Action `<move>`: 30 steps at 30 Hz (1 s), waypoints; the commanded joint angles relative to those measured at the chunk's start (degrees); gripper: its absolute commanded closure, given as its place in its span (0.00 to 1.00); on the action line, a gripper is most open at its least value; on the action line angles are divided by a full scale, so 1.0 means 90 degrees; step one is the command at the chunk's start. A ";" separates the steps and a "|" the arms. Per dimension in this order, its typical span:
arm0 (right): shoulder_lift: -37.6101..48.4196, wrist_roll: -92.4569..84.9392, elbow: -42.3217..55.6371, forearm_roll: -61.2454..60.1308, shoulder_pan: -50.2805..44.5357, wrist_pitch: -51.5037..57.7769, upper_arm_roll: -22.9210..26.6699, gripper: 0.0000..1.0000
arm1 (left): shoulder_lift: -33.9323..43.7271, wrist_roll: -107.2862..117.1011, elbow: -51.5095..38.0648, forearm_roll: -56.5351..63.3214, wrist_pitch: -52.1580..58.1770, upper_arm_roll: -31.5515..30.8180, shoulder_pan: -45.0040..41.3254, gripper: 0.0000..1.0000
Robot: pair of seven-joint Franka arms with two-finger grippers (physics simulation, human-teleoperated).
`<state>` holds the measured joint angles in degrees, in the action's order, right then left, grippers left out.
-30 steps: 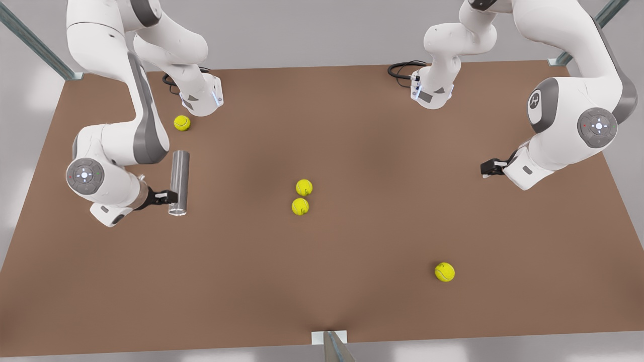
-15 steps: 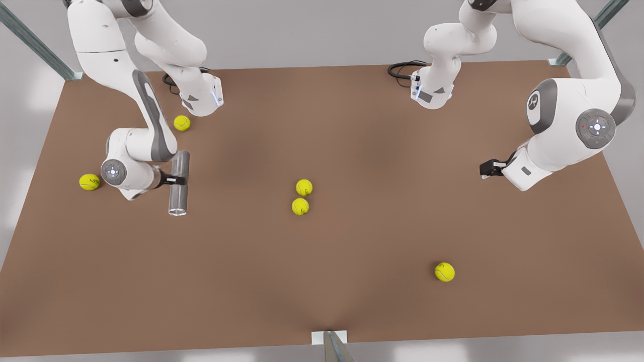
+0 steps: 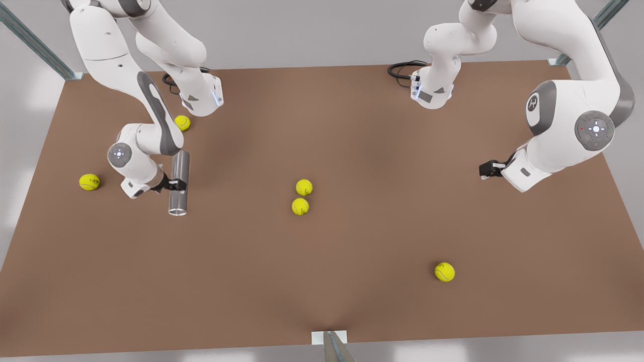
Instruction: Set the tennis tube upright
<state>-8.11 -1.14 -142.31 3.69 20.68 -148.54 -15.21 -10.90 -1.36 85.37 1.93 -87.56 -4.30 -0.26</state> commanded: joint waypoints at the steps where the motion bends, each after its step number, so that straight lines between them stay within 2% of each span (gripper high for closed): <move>1: -0.0007 -0.1085 0.0089 -0.0010 0.0007 0.0049 -0.0019 0.00 | 0.0000 -0.0005 -0.0003 0.0001 -0.0008 -0.0001 0.0000 0.00; 12: -0.0613 -0.1221 0.0080 -0.0059 -0.0228 0.0011 -0.0010 0.00 | 0.0000 -0.0005 -0.0003 0.0001 -0.0008 -0.0001 0.0000 0.00; 30: -0.0857 -0.1290 0.0138 0.0117 -0.0228 0.0089 0.0000 0.00 | -0.0010 -0.0005 0.0007 0.0001 0.0002 -0.0001 0.0000 0.00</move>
<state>-15.83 -10.37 -141.10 4.59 18.64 -147.75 -15.20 -11.05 -1.40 85.41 1.93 -87.56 -4.30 -0.26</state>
